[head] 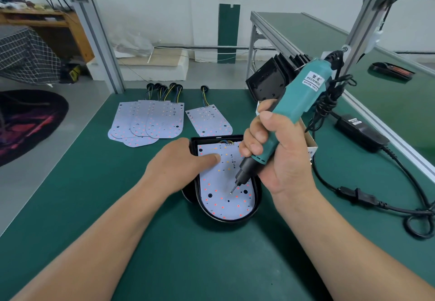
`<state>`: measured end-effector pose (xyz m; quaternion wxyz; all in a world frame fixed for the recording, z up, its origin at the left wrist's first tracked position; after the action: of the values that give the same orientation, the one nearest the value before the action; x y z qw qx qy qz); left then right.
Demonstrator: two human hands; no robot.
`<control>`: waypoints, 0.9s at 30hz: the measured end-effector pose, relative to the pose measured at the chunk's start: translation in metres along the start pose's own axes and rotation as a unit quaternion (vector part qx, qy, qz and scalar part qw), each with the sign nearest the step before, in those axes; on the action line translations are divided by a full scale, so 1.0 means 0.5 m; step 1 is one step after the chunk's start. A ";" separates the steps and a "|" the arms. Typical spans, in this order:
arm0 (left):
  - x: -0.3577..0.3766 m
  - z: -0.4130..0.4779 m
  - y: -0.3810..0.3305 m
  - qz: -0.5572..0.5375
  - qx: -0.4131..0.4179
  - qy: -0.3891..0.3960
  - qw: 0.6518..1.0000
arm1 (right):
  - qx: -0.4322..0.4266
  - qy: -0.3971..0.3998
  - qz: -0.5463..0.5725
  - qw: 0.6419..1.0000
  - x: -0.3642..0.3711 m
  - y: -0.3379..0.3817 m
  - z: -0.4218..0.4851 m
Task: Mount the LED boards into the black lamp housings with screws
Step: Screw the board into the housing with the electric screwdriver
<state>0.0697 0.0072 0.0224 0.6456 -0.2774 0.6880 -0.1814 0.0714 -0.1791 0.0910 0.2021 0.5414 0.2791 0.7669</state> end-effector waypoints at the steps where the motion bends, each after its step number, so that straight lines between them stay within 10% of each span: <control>1: 0.001 0.002 -0.001 -0.005 0.003 0.004 1.000 | 0.001 0.002 -0.005 1.000 0.002 -0.001 0.000; 27: 0.005 0.007 -0.002 -0.003 0.003 0.012 1.000 | 0.004 0.122 -0.107 0.987 0.076 -0.023 -0.032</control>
<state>0.0735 0.0051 0.0208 0.6372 -0.2756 0.6945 -0.1888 0.0437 -0.1502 0.1067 0.2457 0.4118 0.3609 0.7999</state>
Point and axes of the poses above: each hand's wrist, its own z-axis towards the middle knuckle, its own x-axis out of the palm, y = z × x, the point moved 10 cm from there along z, towards the middle knuckle, and after that the axes turned 7 degrees about z, right-handed, at the moved point
